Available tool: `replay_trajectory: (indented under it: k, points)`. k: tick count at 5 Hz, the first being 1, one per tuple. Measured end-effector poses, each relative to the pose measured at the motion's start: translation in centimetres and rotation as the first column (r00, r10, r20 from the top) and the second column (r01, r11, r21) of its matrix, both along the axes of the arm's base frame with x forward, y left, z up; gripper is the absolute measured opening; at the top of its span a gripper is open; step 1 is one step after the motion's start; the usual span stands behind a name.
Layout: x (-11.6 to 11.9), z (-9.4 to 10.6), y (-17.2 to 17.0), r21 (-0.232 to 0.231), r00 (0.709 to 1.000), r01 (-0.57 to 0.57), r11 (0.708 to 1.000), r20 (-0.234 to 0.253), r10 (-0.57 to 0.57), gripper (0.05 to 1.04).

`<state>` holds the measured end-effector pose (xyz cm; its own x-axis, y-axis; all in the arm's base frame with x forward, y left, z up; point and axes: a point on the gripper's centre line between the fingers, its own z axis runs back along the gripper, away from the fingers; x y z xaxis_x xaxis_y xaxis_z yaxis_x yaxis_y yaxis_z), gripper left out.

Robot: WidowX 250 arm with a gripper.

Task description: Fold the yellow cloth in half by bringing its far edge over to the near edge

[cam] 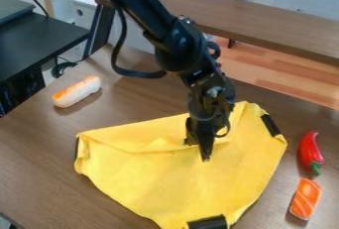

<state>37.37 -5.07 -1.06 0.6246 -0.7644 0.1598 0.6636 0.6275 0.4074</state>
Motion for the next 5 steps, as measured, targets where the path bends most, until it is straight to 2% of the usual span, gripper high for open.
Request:
replay_trajectory:
  k: [1, 3, 4, 5]
  points:
    - [-1.4, 0.7, -1.4, 0.000, 0.999, 0.036, 0.999, 0.019, -0.036, 0.049]
    - [-3.3, 3.9, -3.5, -0.049, 0.997, 0.052, 0.997, 0.057, -0.050, 0.049]
    - [-4.6, 4.8, -4.4, -0.068, 0.995, 0.077, 0.995, 0.062, -0.073, 0.049]
    - [-5.5, 4.5, -5.8, -0.063, 0.992, 0.111, 0.992, 0.061, -0.107, 0.049]
